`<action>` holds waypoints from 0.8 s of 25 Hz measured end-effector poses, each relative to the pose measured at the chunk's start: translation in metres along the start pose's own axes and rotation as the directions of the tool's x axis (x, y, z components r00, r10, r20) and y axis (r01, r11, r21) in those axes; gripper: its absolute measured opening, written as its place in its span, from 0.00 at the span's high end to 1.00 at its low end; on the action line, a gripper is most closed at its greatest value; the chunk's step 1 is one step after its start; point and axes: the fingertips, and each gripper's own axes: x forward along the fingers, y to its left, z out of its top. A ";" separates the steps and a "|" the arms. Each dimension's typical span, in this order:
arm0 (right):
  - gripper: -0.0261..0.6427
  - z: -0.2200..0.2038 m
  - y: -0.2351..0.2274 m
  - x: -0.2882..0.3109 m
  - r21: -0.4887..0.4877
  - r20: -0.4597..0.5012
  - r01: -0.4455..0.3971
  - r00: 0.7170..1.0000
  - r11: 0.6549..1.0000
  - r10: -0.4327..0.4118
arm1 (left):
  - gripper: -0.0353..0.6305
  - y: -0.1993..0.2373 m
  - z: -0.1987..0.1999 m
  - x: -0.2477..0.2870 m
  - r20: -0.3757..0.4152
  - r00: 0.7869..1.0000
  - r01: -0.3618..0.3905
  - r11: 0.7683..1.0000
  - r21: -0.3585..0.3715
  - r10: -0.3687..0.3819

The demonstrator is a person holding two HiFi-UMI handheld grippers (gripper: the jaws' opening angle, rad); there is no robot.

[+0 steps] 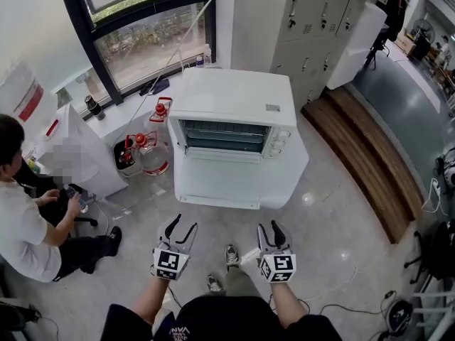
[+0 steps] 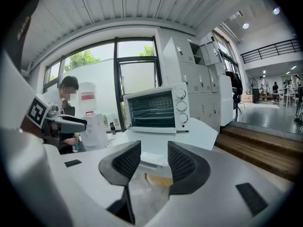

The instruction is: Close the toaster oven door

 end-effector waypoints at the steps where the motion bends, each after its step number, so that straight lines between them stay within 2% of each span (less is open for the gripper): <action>1: 0.72 -0.005 -0.002 0.005 0.001 -0.009 -0.001 1.000 1.000 0.001 | 0.62 0.003 -0.006 0.004 -0.010 1.000 -0.005 1.000 -0.003 0.005; 11: 0.72 -0.053 -0.012 0.050 0.011 -0.114 -0.019 0.993 1.000 0.020 | 0.62 0.024 -0.055 0.043 -0.107 0.994 -0.043 0.998 -0.050 0.037; 14: 0.72 -0.069 -0.012 0.062 0.020 -0.148 -0.018 0.989 1.000 0.020 | 0.62 0.028 -0.072 0.052 -0.130 0.991 -0.043 0.998 -0.044 0.037; 20: 0.72 -0.103 -0.014 0.086 0.050 -0.219 -0.003 0.976 0.999 0.014 | 0.62 0.040 -0.102 0.065 -0.189 0.981 -0.062 0.995 -0.077 0.047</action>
